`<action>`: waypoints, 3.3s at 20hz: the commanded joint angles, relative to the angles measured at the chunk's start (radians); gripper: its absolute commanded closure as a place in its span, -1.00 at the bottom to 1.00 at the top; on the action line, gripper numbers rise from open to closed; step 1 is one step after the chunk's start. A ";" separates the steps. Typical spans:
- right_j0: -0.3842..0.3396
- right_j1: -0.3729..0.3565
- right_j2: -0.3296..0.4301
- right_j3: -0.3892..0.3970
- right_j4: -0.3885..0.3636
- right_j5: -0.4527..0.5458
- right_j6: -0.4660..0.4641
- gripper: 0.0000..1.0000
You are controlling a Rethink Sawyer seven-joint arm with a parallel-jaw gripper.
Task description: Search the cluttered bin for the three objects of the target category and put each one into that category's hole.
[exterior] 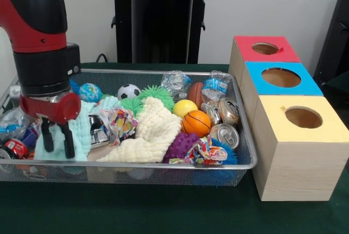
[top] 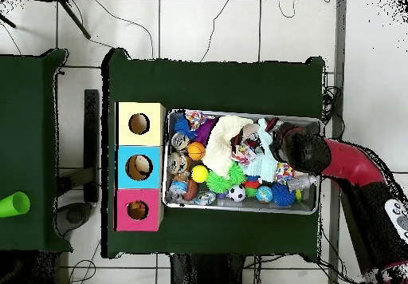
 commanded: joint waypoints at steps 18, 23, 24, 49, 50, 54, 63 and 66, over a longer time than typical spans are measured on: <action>-0.117 -0.006 -0.024 0.281 -0.116 -0.143 0.002 -1.00; -0.019 -0.052 -0.076 0.242 -0.027 -0.068 0.101 -1.00; -0.002 -0.073 -0.091 0.236 -0.013 -0.053 0.112 -1.00; -0.175 -0.216 -0.022 0.202 0.143 0.239 -0.080 -1.00; -0.162 -0.188 -0.032 0.178 0.127 0.224 -0.072 -1.00; -0.111 -0.110 -0.068 0.109 0.085 0.180 -0.036 -1.00; -0.079 -0.058 -0.081 0.049 0.053 0.133 -0.036 -1.00; -0.102 -0.077 -0.053 0.055 0.052 0.120 -0.069 -1.00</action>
